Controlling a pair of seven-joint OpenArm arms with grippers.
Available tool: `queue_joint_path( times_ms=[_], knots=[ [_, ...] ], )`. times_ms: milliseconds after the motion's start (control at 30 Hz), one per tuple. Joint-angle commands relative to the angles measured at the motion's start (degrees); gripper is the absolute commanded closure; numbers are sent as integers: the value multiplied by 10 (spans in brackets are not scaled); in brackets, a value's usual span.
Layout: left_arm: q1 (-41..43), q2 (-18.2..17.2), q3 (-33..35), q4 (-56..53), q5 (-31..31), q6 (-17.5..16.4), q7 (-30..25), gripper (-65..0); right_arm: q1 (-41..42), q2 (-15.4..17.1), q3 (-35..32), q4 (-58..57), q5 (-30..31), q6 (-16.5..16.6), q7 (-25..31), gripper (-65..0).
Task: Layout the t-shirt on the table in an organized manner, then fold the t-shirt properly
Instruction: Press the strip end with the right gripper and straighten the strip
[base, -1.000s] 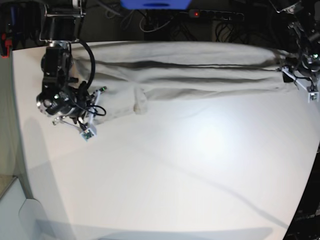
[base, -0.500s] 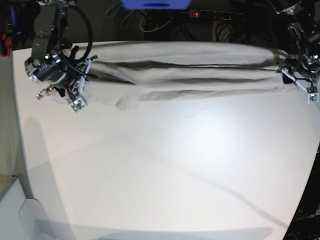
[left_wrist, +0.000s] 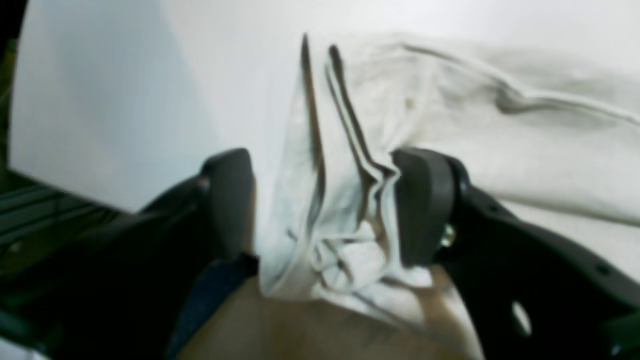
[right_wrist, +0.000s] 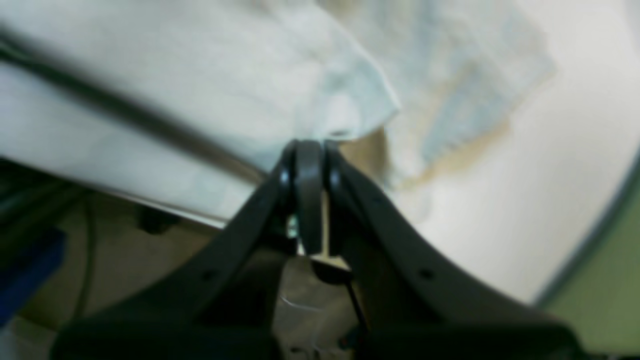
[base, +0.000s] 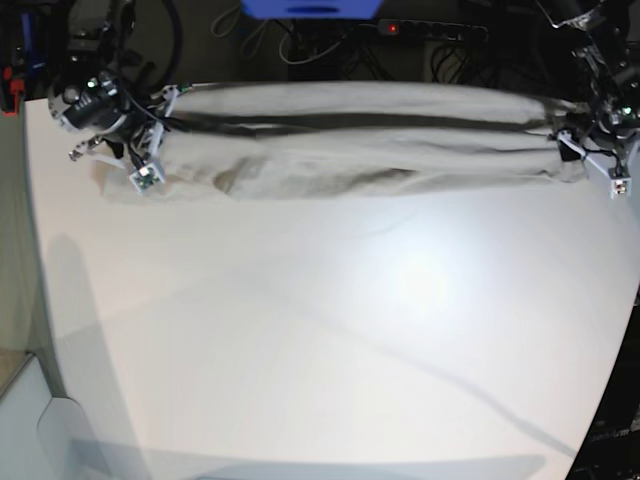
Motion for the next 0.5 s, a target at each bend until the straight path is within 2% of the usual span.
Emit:
queue_joint_path(
  times_ms=[0,100,267,467],
  knots=[
    [-2,-11,-2,1,3,2,-4,-430,2,4,3,8,-2,2,5,0],
    [-2,-11,-2,-5,2,1,-4,-436,2,4,3,8,1,2,5,0],
    [-1,-8,-2,-3,2,1,-4,-553,2,4,2,8,1,2,5,0],
    [1,-8,-2,-6,2,1,-27,-531,2,4,2,8,1,2,2,0]
  ],
)
